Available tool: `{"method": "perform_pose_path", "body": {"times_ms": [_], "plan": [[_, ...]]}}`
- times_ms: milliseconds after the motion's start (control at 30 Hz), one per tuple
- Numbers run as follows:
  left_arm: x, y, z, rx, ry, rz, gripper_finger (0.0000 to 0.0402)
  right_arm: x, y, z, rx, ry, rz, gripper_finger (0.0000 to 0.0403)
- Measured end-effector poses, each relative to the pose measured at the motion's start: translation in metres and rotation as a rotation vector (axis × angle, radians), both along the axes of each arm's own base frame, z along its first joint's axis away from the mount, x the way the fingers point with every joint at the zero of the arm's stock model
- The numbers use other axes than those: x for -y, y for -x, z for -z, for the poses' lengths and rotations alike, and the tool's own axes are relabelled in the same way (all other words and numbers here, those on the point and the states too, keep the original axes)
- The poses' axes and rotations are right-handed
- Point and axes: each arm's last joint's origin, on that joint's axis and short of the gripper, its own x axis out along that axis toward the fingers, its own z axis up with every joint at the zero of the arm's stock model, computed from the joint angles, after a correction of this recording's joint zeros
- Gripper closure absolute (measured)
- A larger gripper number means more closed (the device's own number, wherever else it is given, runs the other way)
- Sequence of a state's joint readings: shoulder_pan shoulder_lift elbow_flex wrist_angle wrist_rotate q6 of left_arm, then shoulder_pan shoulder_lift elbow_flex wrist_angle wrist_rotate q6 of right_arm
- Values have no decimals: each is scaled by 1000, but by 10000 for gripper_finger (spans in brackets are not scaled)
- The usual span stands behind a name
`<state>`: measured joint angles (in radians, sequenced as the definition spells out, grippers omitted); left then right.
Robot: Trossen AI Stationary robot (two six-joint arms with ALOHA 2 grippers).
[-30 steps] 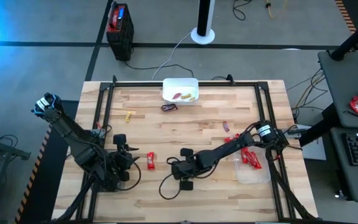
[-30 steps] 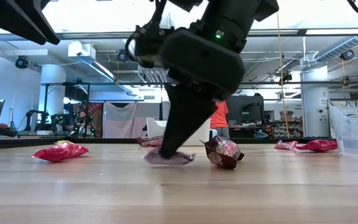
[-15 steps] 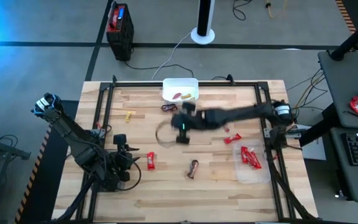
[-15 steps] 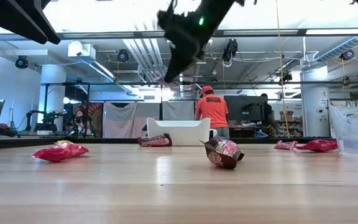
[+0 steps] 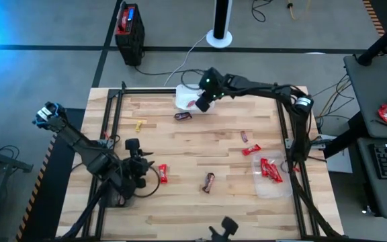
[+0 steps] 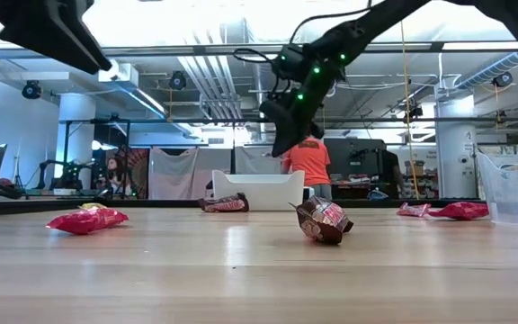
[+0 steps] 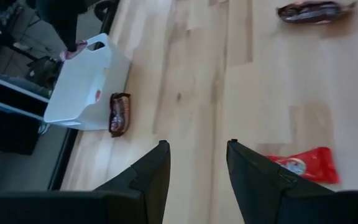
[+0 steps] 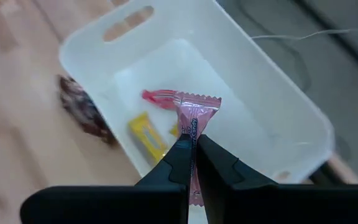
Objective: Sort candy by brand, put in halloween buckets
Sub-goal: Put the pink candy into the white bin, then put the red candy into the white bin
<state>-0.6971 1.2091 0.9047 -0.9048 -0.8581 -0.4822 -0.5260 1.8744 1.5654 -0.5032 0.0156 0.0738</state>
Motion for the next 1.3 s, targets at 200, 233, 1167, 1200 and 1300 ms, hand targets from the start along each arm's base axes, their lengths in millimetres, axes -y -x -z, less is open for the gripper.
{"method": "perform_pose_path", "body": {"times_ms": [200,233,1167,1200,1300], "plan": [[-3,-7,-2,22,-5,1,260,11,6,-1,43,-51,19,361],[-2,-8,-3,29,-3,7,260,11,6,-1,42,-52,19,350],[-27,-30,-9,51,-138,-42,260,-118,72,-58,-345,-410,74,236],[-27,-30,-9,53,-142,-45,260,-121,74,-55,-372,-413,94,236],[-27,-30,-9,51,-146,-43,260,-127,78,-40,-430,-428,136,233]]}}
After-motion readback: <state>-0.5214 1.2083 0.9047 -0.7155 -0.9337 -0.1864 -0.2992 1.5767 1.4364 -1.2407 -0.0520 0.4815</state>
